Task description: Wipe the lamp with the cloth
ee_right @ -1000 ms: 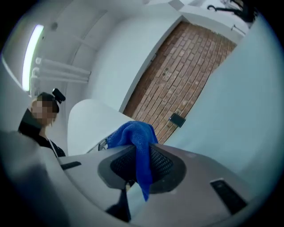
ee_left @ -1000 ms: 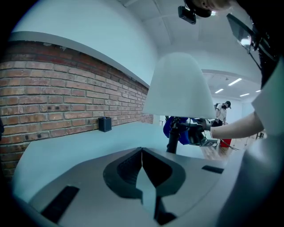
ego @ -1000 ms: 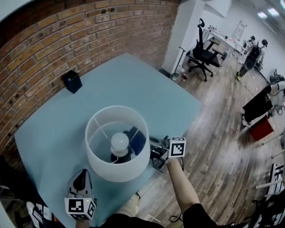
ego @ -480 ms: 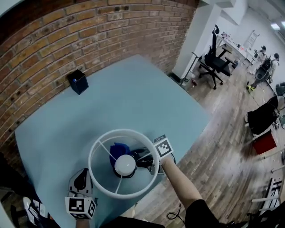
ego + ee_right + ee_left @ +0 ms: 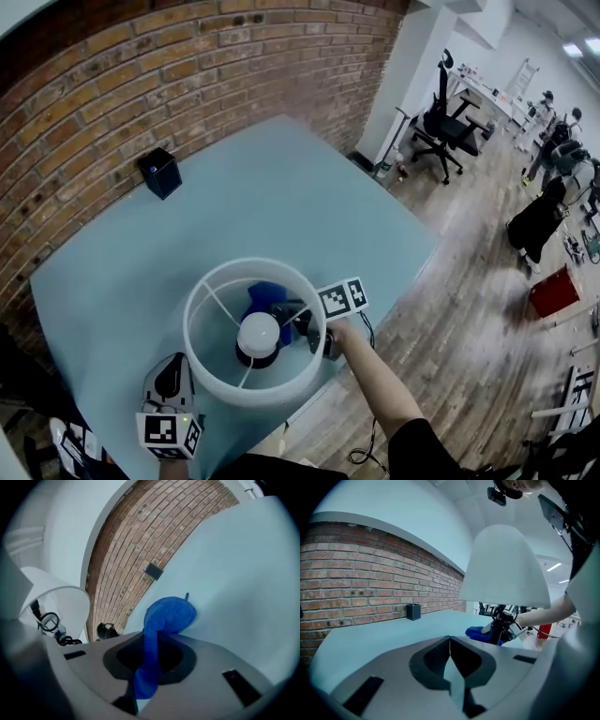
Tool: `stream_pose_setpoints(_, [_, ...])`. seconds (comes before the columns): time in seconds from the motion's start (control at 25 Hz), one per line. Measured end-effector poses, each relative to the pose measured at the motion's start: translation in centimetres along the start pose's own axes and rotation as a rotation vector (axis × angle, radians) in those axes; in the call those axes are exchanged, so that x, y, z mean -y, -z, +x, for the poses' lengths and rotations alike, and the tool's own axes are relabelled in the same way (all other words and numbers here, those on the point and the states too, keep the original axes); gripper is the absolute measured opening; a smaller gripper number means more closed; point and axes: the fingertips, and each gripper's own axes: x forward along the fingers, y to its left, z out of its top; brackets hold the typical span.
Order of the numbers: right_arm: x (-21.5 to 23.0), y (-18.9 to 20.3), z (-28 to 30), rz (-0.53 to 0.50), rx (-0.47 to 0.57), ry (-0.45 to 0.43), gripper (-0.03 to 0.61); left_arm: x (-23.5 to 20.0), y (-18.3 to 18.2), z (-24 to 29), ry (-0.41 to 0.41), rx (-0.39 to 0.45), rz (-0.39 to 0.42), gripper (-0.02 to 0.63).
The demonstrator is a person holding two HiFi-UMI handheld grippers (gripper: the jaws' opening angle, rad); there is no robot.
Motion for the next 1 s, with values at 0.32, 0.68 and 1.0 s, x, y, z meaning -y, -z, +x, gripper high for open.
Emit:
stream_pose_setpoints(0.32, [-4.9,-0.6,-11.7,0.086,0.547,-0.064,0.060,1.5,-0.1,-2.9,0.048,0.034,-0.040,0.009])
stream_pose_setpoints(0.68, [-6.6,7.1,-19.3,0.123,0.910,0.277,0.060,3.3,0.5,-7.6,0.104,0.047,-0.053,0.009])
stream_pose_setpoints(1.0, [-8.9,9.5,-21.5,0.135,1.011,0.305,0.058,2.6,0.6,-10.3,0.090,0.074,-0.050,0.009])
